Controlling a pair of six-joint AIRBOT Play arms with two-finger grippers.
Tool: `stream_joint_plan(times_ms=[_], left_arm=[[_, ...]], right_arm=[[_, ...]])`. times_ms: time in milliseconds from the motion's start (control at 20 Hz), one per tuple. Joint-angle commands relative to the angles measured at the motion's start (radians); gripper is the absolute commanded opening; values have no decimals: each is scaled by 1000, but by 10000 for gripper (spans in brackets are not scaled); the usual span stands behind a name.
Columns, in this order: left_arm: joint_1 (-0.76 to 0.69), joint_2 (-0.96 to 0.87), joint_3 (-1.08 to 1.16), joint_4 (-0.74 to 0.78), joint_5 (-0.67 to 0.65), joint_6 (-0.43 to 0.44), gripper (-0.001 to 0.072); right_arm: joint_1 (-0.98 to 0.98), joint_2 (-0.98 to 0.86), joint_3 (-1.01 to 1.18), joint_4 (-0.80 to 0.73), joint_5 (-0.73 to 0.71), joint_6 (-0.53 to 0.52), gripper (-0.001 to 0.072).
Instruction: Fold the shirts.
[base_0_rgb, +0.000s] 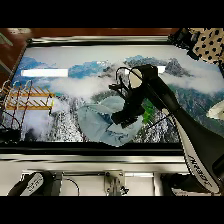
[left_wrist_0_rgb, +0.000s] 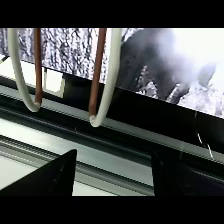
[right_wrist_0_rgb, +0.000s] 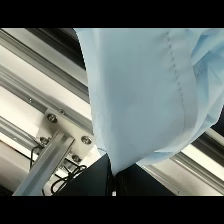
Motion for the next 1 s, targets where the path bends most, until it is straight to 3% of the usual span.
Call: stream_joint_plan(times_ms=[0, 900, 950], left_arm=[[50, -46, -2, 0, 19, 9, 531], [133, -290, 0, -12, 226, 55, 434], [133, -290, 0, -18, 253, 55, 386]], right_arm=[[0, 0, 0, 23, 15, -7, 69], [0, 0, 0, 29, 16, -2, 69], [0, 0, 0, 29, 16, -2, 69]])
